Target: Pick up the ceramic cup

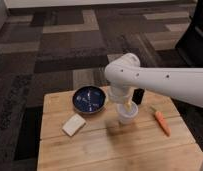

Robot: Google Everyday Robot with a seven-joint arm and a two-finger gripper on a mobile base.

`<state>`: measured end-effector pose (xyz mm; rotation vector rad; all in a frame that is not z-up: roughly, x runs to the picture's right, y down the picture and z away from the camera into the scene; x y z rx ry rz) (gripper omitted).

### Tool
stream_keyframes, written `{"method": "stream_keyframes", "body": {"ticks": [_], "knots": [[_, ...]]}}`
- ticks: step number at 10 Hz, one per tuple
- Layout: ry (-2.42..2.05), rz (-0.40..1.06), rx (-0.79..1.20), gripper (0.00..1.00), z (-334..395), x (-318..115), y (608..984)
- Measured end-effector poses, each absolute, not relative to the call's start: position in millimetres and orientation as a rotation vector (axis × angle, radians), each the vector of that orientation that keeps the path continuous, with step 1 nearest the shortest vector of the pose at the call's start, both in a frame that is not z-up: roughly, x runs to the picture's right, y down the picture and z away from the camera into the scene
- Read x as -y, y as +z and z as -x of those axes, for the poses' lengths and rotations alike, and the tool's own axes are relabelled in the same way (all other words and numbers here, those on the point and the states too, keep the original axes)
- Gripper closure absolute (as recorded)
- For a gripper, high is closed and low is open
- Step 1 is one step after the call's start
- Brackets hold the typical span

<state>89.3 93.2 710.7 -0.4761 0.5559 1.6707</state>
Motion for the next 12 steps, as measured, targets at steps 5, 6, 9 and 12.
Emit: {"method": "stream_keyframes", "body": {"ticks": [5, 6, 9, 12], "knots": [[1.706, 0.484, -0.606, 0.53, -116, -115, 737], [1.701, 0.479, -0.613, 0.65, -118, -117, 739], [1.679, 0.467, -0.63, 1.0, -115, -116, 741], [1.683, 0.431, -0.639, 1.0, -111, -96, 722]]}}
